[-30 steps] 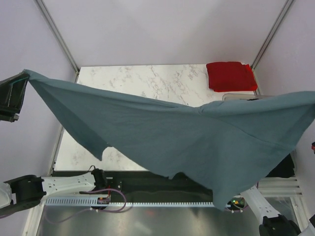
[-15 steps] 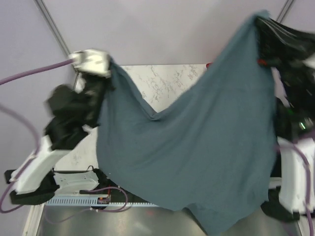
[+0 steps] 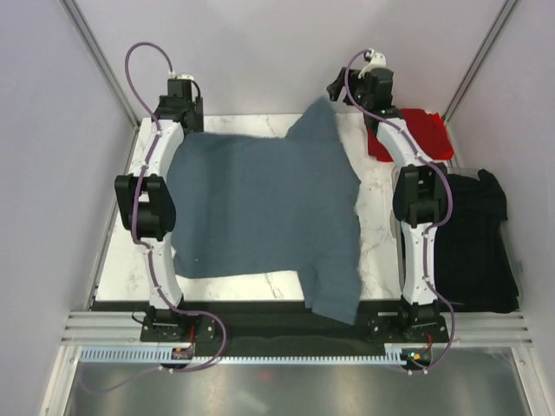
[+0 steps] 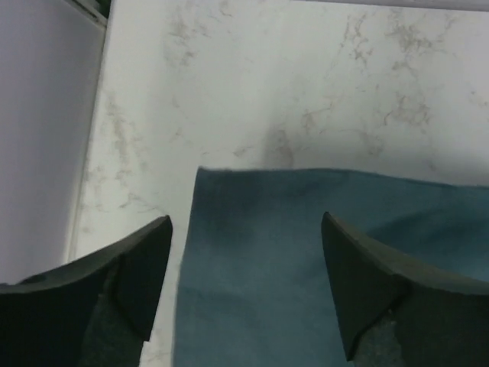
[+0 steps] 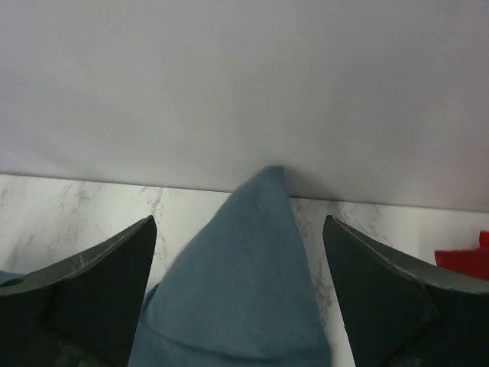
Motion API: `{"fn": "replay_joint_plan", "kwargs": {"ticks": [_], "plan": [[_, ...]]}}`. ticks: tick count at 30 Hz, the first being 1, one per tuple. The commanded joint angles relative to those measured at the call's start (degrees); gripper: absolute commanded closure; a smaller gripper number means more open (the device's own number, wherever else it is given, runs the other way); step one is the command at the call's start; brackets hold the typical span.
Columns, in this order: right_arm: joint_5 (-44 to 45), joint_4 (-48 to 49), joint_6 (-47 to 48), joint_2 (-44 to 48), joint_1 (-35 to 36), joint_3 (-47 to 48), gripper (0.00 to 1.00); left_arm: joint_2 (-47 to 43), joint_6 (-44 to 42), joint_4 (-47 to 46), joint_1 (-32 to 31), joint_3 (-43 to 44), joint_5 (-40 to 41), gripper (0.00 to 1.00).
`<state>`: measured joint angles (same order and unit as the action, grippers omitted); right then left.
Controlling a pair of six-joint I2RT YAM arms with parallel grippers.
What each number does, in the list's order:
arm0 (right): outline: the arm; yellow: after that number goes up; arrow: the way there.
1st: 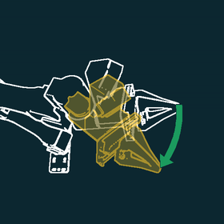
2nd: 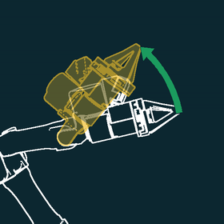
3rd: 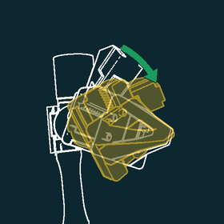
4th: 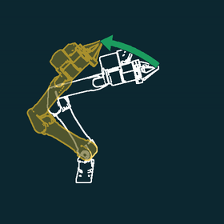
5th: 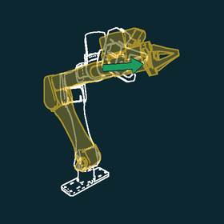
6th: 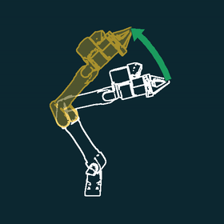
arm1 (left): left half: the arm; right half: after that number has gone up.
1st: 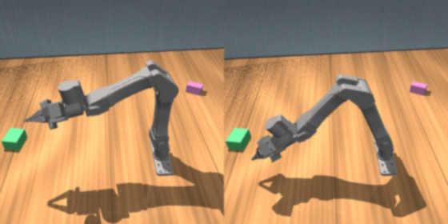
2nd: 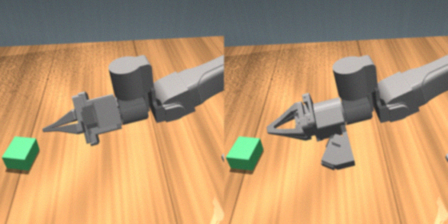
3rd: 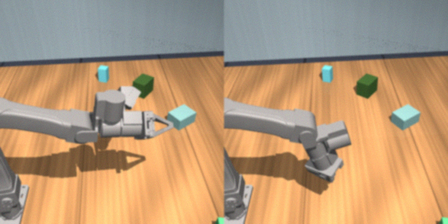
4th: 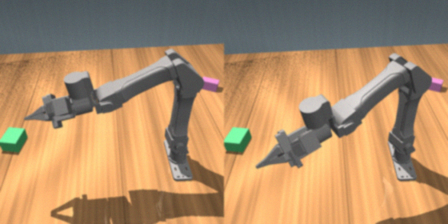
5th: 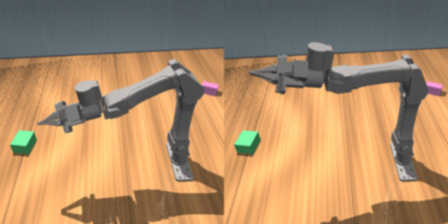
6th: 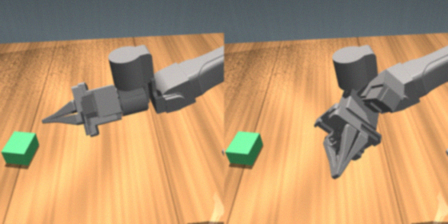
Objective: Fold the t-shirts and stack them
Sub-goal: Flatten the tshirt out
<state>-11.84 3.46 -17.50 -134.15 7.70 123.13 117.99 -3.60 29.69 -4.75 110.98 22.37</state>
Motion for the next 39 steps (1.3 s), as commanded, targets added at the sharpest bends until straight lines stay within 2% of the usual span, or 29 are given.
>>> {"fn": "replay_joint_plan", "kwargs": {"ticks": [1,2,5,6,8,9,14,17,20,21,25,31,35,39], "plan": [[6.7,-4.9,-2.4,4.0,0.0,9.9,0.02,5.7,12.5,11.1,2.3,12.1,-14.9,0.08],[6.9,-4.0,-2.5,5.4,0.0,8.0,0.02,5.5,12.9,11.4,2.4,12.1,-15.2,0.01],[7.1,0.8,-3.8,13.5,0.3,-4.3,0.02,2.4,13.0,11.7,2.4,8.8,-15.7,0.0],[7.0,1.8,-4.8,17.8,0.8,-11.1,0.02,0.0,13.8,11.9,2.4,7.8,-15.7,0.0],[6.9,3.3,-6.3,22.2,1.7,-17.6,0.02,-3.2,15.1,12.4,2.4,3.0,-16.0,0.0],[6.1,3.5,-7.3,26.1,3.4,-23.9,0.02,-4.7,16.7,12.5,2.4,1.1,-16.1,0.0],[6.9,2.4,-9.9,34.9,13.2,-42.1,0.02,-15.8,21.0,11.9,2.6,-17.3,-17.0,0.01],[5.3,-0.1,-15.9,37.1,16.6,-47.4,0.02,-21.8,24.7,9.6,3.9,-28.3,-19.0,0.01],[3.6,-1.0,-19.7,37.5,20.1,-53.7,0.02,-27.4,28.0,5.7,7.2,-38.6,-24.4,0.02],[2.7,-0.9,-20.2,36.5,20.2,-54.2,0.02,-28.6,28.8,4.9,7.9,-42.6,-24.9,0.02],[-4.5,-2.6,-20.7,30.5,19.1,-52.1,0.02,-31.2,29.6,3.3,11.1,-47.9,-25.5,0.03],[-10.5,-8.1,-24.2,19.6,13.1,-48.3,0.03,-29.2,29.1,1.6,13.4,-51.2,-25.9,0.03],[-14.8,-9.5,-22.3,14.3,7.0,-45.8,0.04,-23.5,28.9,1.6,14.8,-49.4,-24.6,0.04],[-15.2,-11.9,-20.1,11.2,3.6,-43.9,0.04,-18.3,30.1,1.6,14.9,-44.5,-28.3,0.12]]}}
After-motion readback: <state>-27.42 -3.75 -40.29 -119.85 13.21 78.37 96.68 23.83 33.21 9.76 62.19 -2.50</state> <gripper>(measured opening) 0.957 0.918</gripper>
